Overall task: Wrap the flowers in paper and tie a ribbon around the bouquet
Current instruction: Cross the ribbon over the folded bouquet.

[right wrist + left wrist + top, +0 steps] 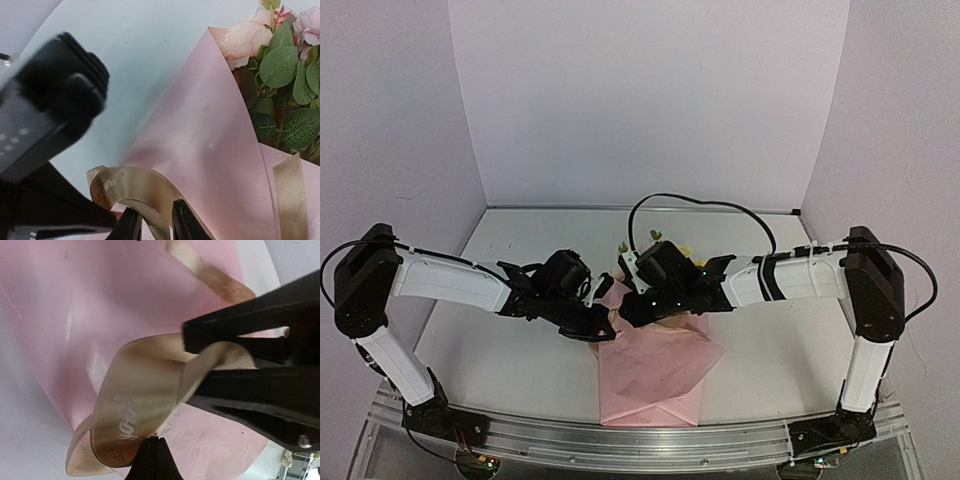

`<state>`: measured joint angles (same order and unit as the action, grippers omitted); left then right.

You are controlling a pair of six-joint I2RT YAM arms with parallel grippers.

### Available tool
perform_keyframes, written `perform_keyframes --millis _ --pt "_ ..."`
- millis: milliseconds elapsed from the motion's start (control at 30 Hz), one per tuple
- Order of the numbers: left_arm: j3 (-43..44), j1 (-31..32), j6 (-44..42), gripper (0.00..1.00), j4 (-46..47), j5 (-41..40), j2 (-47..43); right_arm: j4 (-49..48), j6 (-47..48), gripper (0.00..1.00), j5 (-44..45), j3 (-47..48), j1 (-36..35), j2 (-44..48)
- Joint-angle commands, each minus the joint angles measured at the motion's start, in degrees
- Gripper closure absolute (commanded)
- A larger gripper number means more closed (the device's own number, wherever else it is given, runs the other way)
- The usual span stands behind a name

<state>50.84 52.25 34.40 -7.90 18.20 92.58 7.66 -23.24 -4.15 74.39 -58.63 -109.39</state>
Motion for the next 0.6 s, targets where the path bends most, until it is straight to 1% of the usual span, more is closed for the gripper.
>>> perform_keyframes --millis 0,67,200,333,433,567 --pt "4.5 0.1 -0.2 1.00 -4.2 -6.2 2.4 1.2 -0.1 0.77 -0.8 2.0 0.1 3.2" --pt "5.1 0.1 0.9 1.00 -4.3 -7.4 3.1 1.6 0.0 0.78 -1.3 2.1 0.1 3.3" --pt "5.6 0.1 4.1 1.00 -1.8 -10.5 3.7 2.1 -0.5 0.78 -3.3 1.9 -0.1 3.1" --pt "5.5 0.2 7.6 1.00 1.5 -11.7 4.6 2.4 -1.4 0.79 -3.5 1.3 -0.5 3.0" --pt "5.1 0.6 9.1 0.95 3.9 -11.9 4.7 2.4 -2.2 0.80 -3.6 0.9 -0.8 3.0" --pt "5.7 1.1 10.1 0.92 5.0 -11.9 6.4 2.4 -3.2 0.81 -3.3 0.9 -1.1 2.1"
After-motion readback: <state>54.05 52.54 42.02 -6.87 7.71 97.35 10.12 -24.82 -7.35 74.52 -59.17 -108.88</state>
